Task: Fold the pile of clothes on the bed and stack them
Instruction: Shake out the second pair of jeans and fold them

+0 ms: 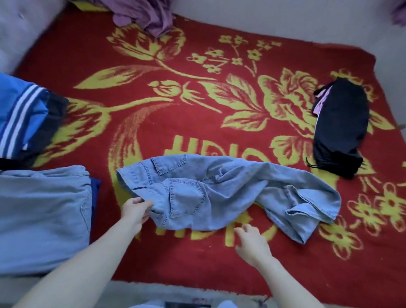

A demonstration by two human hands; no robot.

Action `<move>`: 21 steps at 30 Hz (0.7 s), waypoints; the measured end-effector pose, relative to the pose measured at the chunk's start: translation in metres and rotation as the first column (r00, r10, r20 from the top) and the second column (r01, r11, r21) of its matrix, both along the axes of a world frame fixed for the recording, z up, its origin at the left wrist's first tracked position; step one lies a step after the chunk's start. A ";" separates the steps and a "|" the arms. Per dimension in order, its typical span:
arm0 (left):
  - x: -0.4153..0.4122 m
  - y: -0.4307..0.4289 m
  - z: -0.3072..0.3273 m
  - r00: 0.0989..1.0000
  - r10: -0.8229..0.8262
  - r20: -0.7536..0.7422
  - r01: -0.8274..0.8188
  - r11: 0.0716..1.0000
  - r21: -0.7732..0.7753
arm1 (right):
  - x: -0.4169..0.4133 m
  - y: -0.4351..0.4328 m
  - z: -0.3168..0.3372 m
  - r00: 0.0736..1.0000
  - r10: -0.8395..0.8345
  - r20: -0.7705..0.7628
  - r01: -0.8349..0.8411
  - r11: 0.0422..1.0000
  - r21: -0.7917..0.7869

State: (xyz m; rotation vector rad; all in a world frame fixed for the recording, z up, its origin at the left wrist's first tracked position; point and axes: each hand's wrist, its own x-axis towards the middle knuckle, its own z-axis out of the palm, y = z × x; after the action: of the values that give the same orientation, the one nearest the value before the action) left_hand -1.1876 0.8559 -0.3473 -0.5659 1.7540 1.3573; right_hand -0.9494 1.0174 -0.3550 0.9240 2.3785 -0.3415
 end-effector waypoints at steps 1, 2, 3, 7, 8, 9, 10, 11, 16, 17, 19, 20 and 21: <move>0.000 0.004 0.008 1.000 0.021 -0.006 -0.021 1.000 0.006 | -0.014 -0.013 -0.002 0.999 0.018 -0.049 -0.019 1.000 -0.025; -0.002 0.008 0.016 0.999 0.049 -0.018 -0.049 0.999 0.024 | -0.027 -0.024 -0.003 0.995 0.028 -0.099 -0.032 0.998 -0.048; -0.003 0.014 0.027 0.996 0.073 -0.043 -0.071 0.996 0.048 | -0.040 -0.034 -0.001 0.988 0.024 -0.150 -0.036 0.997 -0.074; -0.007 0.032 0.086 0.974 0.148 -0.170 -0.110 0.970 0.215 | -0.088 -0.059 0.015 0.884 -0.068 -0.462 0.044 0.997 -0.062; -0.007 0.035 0.103 0.964 0.160 -0.213 -0.103 0.961 0.256 | -0.099 -0.062 0.021 0.812 -0.068 -0.580 0.074 0.997 -0.012; -0.006 0.038 0.119 0.953 0.161 -0.255 -0.084 0.954 0.288 | -0.110 -0.062 0.027 0.715 -0.062 -0.696 0.114 0.993 0.028; -0.006 0.040 0.134 0.941 0.157 -0.298 -0.058 0.947 0.317 | -0.121 -0.061 0.038 0.599 -0.063 -0.798 0.167 0.985 0.047; -0.006 0.042 0.148 0.930 0.145 -0.338 -0.026 0.943 0.333 | -0.132 -0.060 0.052 0.480 -0.058 -0.875 0.208 0.977 0.049; -0.009 0.049 0.195 0.866 0.101 -0.490 0.125 0.905 0.406 | -0.162 -0.028 0.135 0.244 0.023 -0.970 0.162 0.985 0.065; -0.011 0.049 0.200 0.832 0.100 -0.546 0.170 0.890 0.422 | -0.164 -0.019 0.152 0.278 -0.042 -0.960 0.140 0.990 -0.003; -0.016 0.047 0.202 0.704 0.023 -0.709 0.320 0.882 0.347 | -0.166 0.001 0.183 0.343 -0.146 -0.928 0.150 0.984 -0.099; -0.019 0.045 0.199 0.616 -0.096 -0.782 0.421 0.879 0.223 | -0.167 0.010 0.198 0.359 -0.140 -0.923 0.165 0.983 -0.084; -0.020 0.044 0.194 0.535 -0.239 -0.811 0.508 0.857 0.083 | -0.168 0.019 0.214 0.359 -0.111 -0.927 0.170 0.984 -0.053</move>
State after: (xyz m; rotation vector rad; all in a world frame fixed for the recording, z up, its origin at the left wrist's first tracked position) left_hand -1.2074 0.9001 -0.1528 0.7083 2.0712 1.6196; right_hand -1.1174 1.0366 -0.1408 1.1478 3.3443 -1.1590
